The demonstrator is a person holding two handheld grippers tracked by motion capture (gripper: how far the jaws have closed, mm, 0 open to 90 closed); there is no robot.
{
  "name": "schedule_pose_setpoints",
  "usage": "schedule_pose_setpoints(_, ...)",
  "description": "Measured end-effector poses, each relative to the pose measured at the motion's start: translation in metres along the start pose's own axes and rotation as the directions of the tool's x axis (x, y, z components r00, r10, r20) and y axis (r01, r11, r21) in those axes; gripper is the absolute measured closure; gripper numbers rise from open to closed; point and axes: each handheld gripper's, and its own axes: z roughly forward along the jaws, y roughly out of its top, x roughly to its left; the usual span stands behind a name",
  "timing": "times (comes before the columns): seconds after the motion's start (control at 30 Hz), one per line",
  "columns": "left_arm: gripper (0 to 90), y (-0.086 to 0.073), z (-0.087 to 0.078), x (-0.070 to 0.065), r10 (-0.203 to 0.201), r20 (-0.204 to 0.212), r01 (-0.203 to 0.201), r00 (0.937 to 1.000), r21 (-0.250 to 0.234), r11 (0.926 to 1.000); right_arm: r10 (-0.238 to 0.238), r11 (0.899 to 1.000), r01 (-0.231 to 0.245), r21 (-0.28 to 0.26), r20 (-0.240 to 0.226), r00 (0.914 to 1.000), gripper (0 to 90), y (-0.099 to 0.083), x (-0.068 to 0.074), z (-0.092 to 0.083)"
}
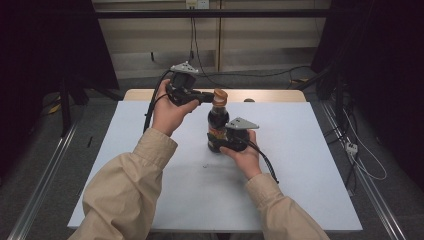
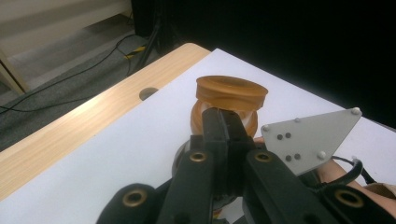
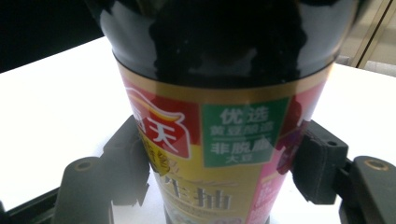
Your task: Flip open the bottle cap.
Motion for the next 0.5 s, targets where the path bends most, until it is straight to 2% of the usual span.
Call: schedule_pose_setpoints(0.5, 90.0, 0.0045, 0.0002, -0.0012, -0.006, -0.003, 0.006, 1.0000, -0.008, 1.0000, -0.003, 1.000, 0.003, -0.001, 0.000, 1.0000, 30.8, -0.0006, 0.0000, 0.0004)
